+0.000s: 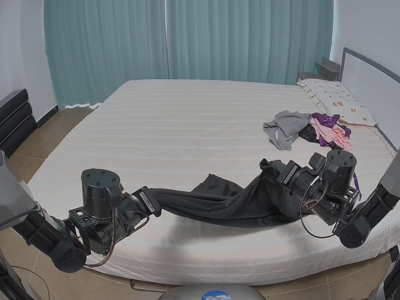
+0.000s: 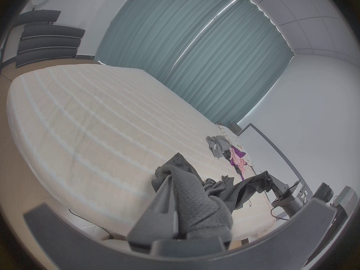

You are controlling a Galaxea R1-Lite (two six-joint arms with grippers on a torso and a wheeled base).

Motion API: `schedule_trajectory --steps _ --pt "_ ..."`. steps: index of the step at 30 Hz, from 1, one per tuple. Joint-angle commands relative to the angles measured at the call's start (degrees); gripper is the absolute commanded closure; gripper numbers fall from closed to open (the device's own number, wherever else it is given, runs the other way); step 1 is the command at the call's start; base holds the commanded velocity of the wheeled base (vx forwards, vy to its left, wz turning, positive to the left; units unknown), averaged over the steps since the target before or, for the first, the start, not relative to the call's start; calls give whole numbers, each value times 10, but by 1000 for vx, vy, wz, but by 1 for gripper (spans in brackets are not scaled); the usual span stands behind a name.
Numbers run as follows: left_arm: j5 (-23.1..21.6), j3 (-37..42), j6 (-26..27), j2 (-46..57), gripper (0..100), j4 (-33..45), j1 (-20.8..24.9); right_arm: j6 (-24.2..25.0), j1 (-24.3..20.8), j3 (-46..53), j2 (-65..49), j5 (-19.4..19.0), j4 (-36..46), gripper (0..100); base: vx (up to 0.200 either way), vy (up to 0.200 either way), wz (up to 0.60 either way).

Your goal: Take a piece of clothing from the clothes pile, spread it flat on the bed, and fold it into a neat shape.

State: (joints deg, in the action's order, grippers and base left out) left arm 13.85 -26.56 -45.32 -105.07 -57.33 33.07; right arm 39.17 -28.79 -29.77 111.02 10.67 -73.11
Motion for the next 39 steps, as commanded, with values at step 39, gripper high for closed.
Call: schedule_trajectory --steps 39 --pt "90 -57 68 302 100 214 45 -41 7 -96 -427 22 242 100 -77 0 0"
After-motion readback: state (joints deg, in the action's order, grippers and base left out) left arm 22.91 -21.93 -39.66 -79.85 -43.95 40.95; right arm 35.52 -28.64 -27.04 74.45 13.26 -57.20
